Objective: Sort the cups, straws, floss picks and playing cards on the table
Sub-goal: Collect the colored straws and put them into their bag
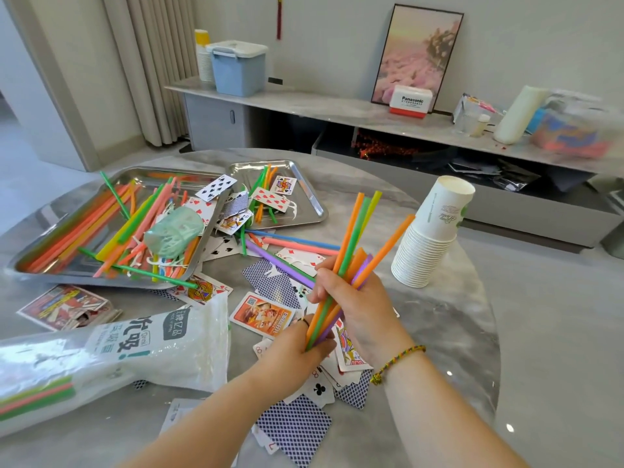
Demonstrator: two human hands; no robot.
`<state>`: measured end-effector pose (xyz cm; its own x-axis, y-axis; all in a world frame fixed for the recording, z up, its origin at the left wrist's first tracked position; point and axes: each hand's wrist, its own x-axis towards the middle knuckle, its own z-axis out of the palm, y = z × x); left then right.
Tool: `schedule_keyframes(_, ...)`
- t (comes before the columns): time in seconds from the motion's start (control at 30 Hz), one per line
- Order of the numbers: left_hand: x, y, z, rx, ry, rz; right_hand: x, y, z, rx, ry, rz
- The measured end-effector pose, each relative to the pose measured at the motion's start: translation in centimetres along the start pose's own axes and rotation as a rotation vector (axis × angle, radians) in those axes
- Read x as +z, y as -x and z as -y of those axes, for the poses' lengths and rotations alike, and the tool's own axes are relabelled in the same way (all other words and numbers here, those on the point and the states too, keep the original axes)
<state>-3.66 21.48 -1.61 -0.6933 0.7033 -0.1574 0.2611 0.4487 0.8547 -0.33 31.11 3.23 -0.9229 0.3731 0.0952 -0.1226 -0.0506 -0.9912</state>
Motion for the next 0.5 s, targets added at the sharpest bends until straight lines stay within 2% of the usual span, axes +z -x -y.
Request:
schedule_keyframes(0.2, -1.1, 1.1, 0.5, 0.090, -0.103, -0.010, 0.7, 0.1, 0.1, 0.042, -0.144, 0.033)
schedule_keyframes(0.37, -3.0, 3.1, 0.9, 0.065, -0.155, -0.040, 0.6, -0.3, 0.3, -0.007, -0.216, -0.122)
schedule_keyframes(0.5, -6.0, 5.5, 1.9, 0.153, -0.323, -0.046, -0.2, -0.7, 0.3, -0.032, -0.352, -0.274)
